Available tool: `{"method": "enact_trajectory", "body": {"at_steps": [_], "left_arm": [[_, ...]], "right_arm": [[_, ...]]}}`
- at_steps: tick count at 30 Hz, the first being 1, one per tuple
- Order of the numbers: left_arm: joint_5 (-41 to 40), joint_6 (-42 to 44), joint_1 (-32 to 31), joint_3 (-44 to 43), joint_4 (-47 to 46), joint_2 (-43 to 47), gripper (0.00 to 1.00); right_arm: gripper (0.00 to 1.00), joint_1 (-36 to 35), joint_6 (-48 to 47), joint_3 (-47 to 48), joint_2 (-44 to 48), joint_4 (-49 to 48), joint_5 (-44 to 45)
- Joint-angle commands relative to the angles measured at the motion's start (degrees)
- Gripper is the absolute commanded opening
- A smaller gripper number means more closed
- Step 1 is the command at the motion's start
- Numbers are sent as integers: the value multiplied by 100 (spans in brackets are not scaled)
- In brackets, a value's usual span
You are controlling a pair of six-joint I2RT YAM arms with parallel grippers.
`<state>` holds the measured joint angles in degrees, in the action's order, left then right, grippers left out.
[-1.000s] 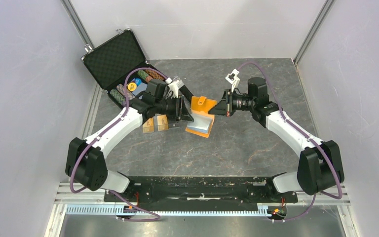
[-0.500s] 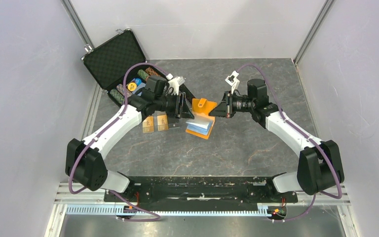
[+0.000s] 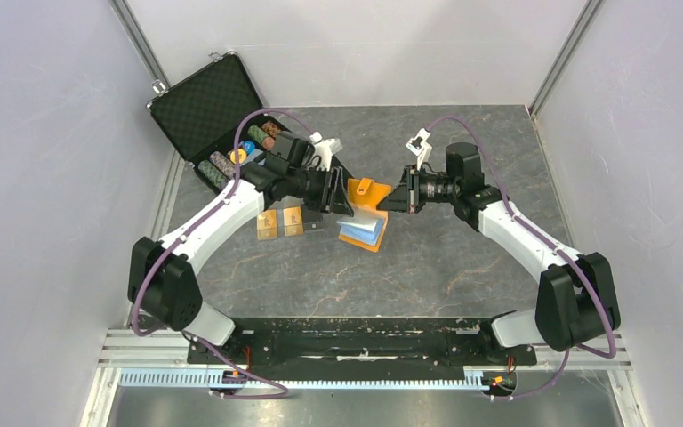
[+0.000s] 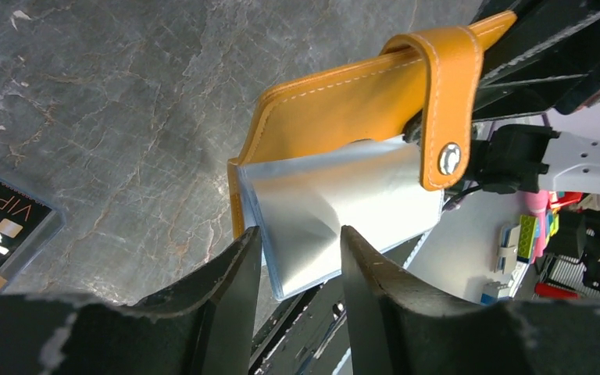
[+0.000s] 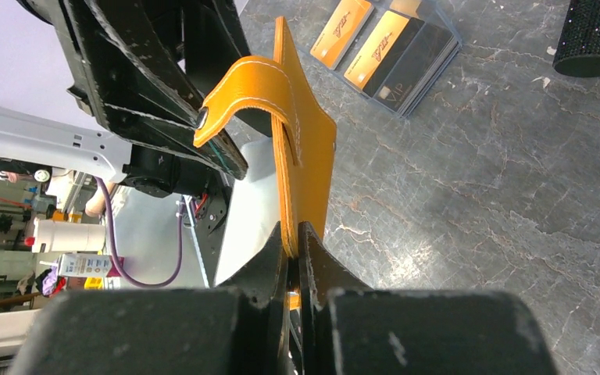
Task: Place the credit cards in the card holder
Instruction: Open the card holder.
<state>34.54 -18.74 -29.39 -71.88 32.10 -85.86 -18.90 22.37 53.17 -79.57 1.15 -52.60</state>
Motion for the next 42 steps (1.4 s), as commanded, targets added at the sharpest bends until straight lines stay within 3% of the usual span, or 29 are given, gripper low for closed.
{"method": "enact_trajectory", "body": {"at_steps": [1,11,14,17,25,29,34,42], "left_arm": [[169,525,-196,-386,267,-293,48],[166,593,-392,-559,341,-518,47],[184,550,-401,-620,341,-512,35],[197,456,-394,-670,315,-460,33],[306,-128,-277,-280,-312,-71,46],[-171,-156,-201,-85,-174,-1,52],[-787,-112,-199,2,176,-81,53],[-446,-121,-235,75,76,-256,51]], "right_arm": [[0,-17,-91,17,31,-163,-58],[0,-9,-106,18,44,-130,-49],[0,-12,-119,44,47,-127,-40],[0,-11,-145,38,33,-127,-31],[0,-8,-132,-13,41,-124,-38],[0,-11,-16,-21,29,-129,-40],[0,-10,3,-26,32,37,-40],[0,-9,-11,-34,31,54,-49]]}}
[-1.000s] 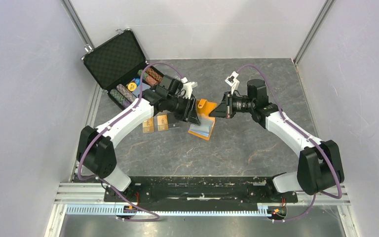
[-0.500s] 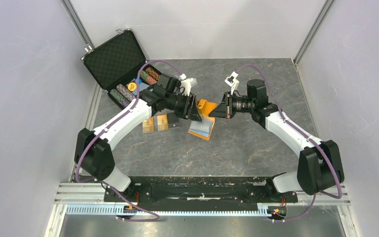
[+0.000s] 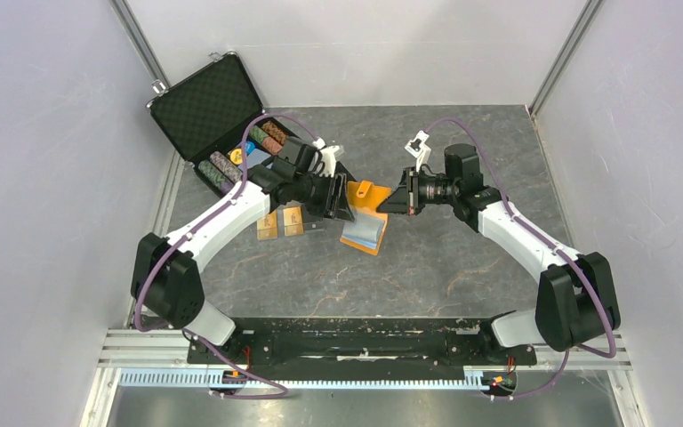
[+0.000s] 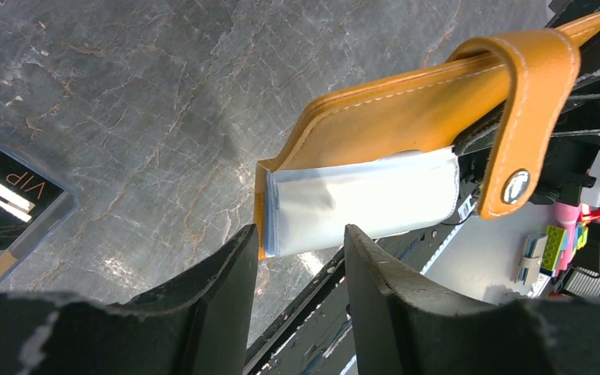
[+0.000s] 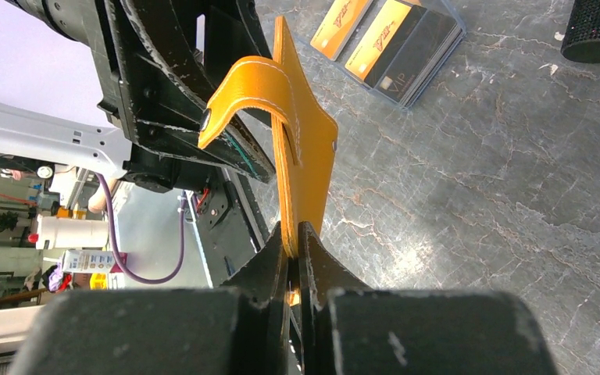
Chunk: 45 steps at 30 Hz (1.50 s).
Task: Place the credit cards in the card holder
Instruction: Open the card holder.
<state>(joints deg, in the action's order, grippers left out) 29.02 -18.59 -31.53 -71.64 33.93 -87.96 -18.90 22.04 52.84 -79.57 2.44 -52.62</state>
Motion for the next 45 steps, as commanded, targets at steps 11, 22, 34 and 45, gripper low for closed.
{"method": "enact_trajectory", "body": {"at_steps": [11,22,34,45], "left_arm": [[591,-267,-29,203,-448,-135,43],[806,-554,72,113,-721,69,34],[1792,-2343,687,1283,-3364,377,42],[2055,-3760,736,1729,-5643,78,49]], "right_arm": [[0,-9,-27,-11,52,-33,-7],[0,-4,-94,-87,52,-14,-3],[0,-3,179,-174,-9,-20,-71],[0,2,1250,-408,-116,-507,-231]]}}
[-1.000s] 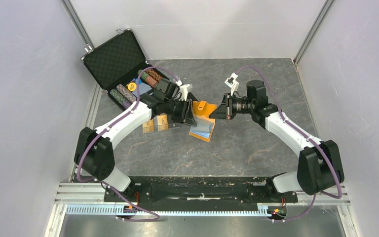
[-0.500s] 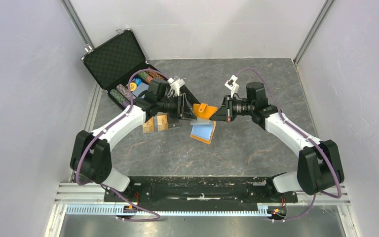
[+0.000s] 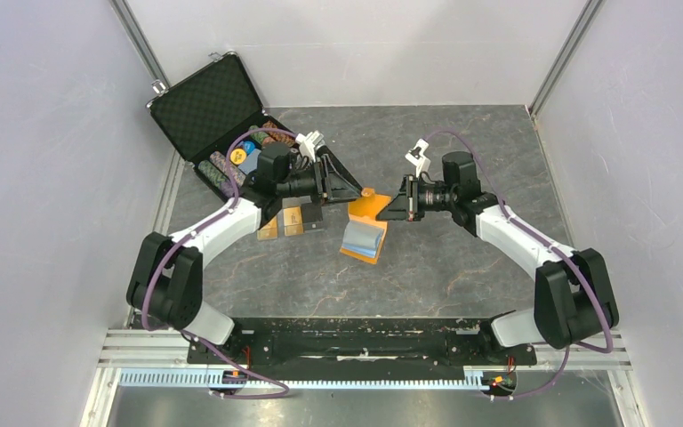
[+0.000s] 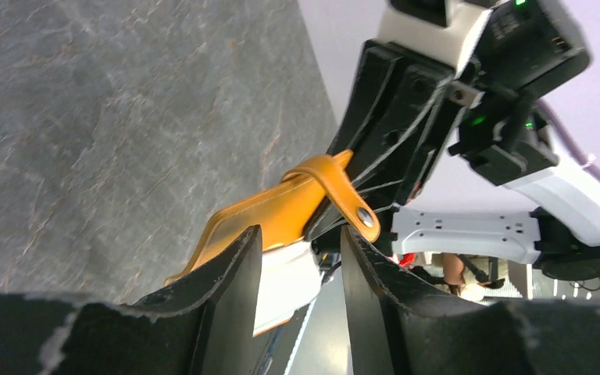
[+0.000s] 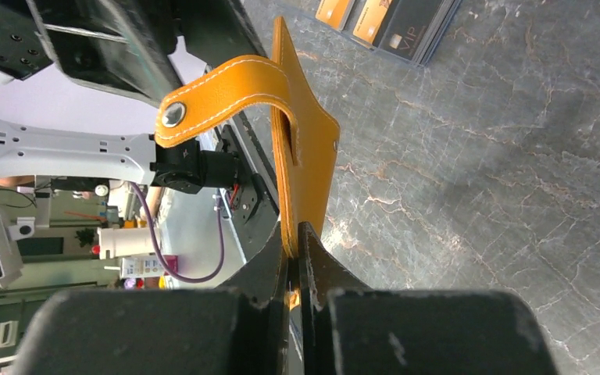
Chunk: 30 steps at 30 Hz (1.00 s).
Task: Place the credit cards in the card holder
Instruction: Open the card holder.
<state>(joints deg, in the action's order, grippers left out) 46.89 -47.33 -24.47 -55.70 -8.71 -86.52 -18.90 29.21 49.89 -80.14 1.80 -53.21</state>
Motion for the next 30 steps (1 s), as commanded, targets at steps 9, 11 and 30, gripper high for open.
{"method": "enact_trajectory", "body": {"at_steps": [9,11,30], "left_arm": [[-388,945,79,-607,1656,-18,51],[-700,1460,77,-862,2616,-48,52],[-453,1640,-474,-642,3033,-569,49]], "right_arm": [[0,97,852,-199,-107,-514,-69],[0,127,862,-216,-116,-514,-50],[0,154,868,-199,-211,-479,-14]]}}
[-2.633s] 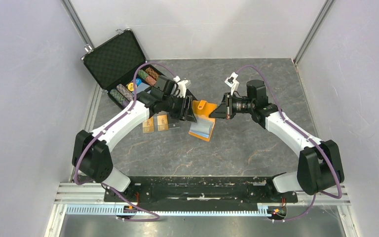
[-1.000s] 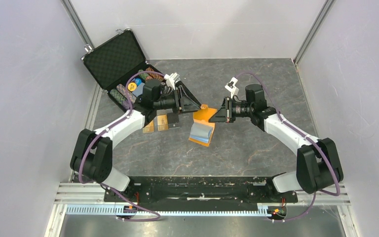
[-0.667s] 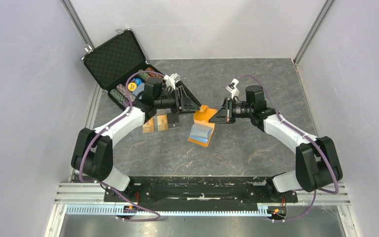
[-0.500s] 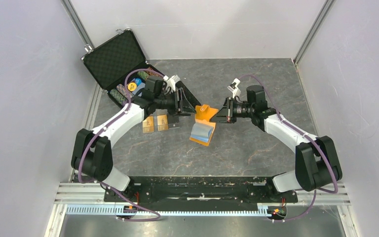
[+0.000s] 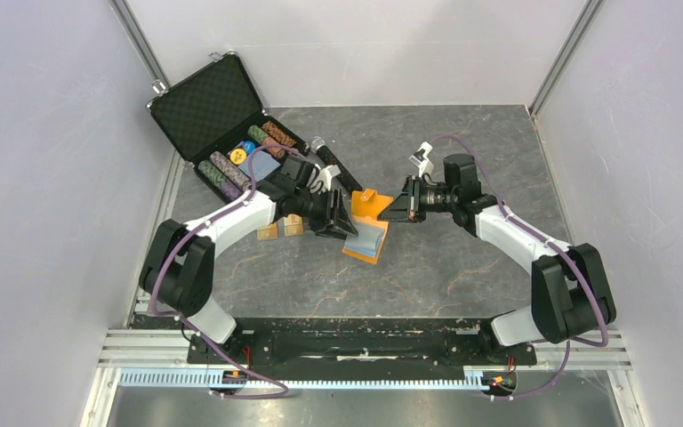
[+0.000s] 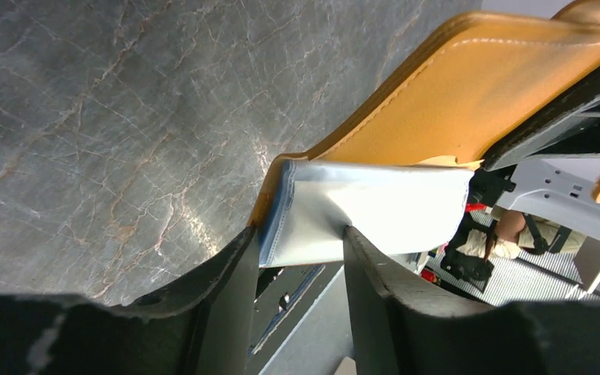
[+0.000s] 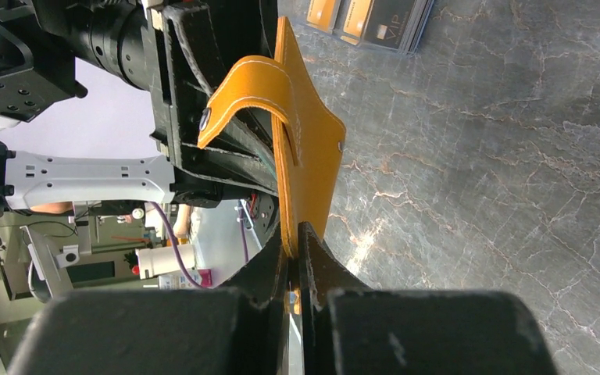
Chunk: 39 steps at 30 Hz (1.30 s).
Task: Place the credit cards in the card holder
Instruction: Open the card holder.
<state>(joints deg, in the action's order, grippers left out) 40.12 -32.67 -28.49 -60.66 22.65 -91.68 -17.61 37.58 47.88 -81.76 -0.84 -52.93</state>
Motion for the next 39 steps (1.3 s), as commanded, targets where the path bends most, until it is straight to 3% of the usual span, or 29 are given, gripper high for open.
{"method": "enact_trajectory", "body": {"at_steps": [1,4,11,35,39], "left_arm": [[207,185,-70,-168,-91,-31,47],[-55,432,-89,-386,334,19,42],[-448,1015,-233,-966,1226,-80,45],[-600,1489,-609,-1640,1665,-648,53],[-689,1704,-688,-1942,2004,-780,39]], "right_arm": [[0,21,25,11,-49,-215,-42],[0,20,-6,2,-54,-189,-38],[0,20,-77,-28,-111,-140,-42],[0,20,-152,-93,-101,-109,-42],[0,23,-159,-103,-90,-109,-51]]}}
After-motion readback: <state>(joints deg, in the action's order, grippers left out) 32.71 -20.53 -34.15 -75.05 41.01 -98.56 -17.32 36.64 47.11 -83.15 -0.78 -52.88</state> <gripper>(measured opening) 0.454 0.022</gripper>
